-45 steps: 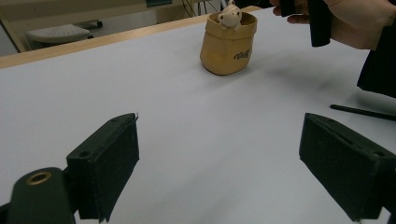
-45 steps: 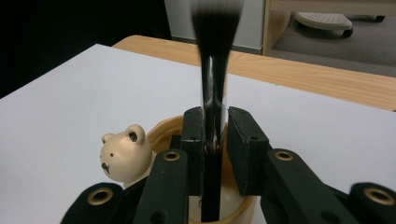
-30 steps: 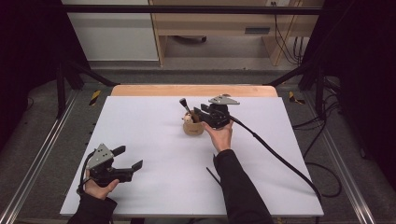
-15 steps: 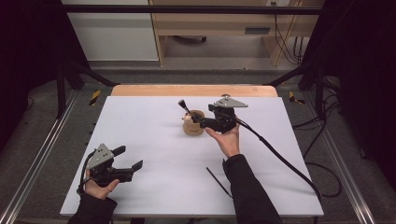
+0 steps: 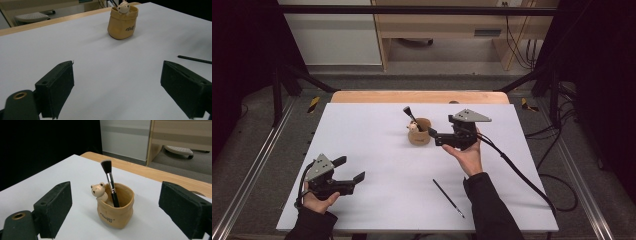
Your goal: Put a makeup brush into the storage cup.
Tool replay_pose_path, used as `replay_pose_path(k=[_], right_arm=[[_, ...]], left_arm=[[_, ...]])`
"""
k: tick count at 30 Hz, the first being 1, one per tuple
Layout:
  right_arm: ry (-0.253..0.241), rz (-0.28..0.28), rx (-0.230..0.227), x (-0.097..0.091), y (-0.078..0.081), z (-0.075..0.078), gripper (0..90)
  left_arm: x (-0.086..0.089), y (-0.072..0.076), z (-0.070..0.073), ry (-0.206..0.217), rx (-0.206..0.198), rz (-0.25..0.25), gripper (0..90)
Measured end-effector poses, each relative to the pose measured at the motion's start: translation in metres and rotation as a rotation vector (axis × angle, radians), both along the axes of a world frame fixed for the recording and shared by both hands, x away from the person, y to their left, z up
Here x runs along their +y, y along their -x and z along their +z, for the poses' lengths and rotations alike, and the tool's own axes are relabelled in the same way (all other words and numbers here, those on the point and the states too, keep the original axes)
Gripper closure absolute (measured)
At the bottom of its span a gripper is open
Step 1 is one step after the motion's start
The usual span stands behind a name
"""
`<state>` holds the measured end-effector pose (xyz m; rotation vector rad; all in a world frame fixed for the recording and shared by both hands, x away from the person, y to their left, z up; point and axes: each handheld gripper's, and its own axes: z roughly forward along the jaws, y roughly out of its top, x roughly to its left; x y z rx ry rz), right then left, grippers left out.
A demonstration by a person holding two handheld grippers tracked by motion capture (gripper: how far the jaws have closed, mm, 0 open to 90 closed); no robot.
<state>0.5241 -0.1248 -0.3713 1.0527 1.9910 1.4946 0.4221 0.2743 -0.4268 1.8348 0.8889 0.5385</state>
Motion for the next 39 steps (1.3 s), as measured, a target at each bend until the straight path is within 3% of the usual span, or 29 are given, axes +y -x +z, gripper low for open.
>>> replay_pose_path(k=[17, 39], right_arm=[[-0.011, 0.015, -0.017, -0.034, 0.03, 0.005, 7.9], [0.001, -0.007, -0.015, -0.077, 0.064, -0.007, 4.1]], left_arm=[[0.0, 0.0, 0.0, 0.0, 0.0, 0.003, 10.6], [0.0, 0.0, 0.0, 0.001, 0.001, 0.008, 9.8]])
